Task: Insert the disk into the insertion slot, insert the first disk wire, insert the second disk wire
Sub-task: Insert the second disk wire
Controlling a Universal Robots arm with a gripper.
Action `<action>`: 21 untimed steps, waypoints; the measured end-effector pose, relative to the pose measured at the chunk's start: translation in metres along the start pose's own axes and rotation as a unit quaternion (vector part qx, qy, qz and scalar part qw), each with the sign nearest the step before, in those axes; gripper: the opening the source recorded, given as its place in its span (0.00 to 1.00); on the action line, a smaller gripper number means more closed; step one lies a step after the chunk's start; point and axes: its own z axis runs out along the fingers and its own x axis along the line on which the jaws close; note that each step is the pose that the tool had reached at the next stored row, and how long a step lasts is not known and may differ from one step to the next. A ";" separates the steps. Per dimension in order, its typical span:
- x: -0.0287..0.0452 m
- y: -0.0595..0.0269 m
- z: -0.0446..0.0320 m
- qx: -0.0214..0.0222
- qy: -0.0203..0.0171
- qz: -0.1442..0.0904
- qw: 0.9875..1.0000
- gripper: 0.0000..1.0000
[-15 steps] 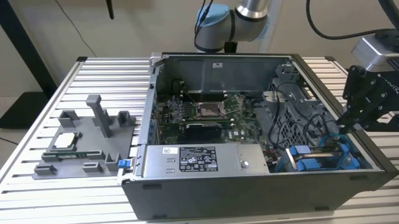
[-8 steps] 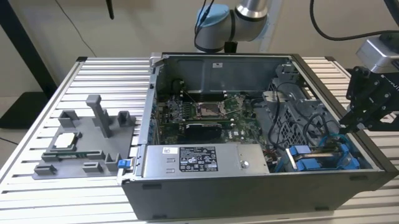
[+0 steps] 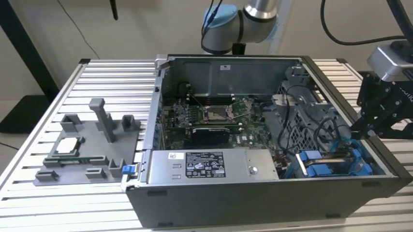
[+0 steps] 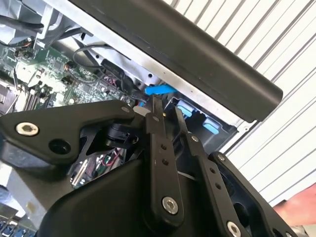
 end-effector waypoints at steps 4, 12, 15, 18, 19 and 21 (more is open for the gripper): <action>0.0002 -0.0001 0.0017 -0.001 -0.007 0.000 1.000 1.00; 0.0008 -0.0002 0.0052 -0.004 -0.010 0.000 1.000 0.00; 0.0008 -0.0002 0.0056 -0.004 -0.011 0.000 1.000 0.00; 0.0008 -0.0002 0.0057 -0.004 -0.011 0.000 1.000 0.00; 0.0008 -0.0002 0.0057 -0.004 -0.011 0.000 1.000 0.00; 0.0008 -0.0002 0.0058 -0.004 -0.011 0.000 1.000 0.00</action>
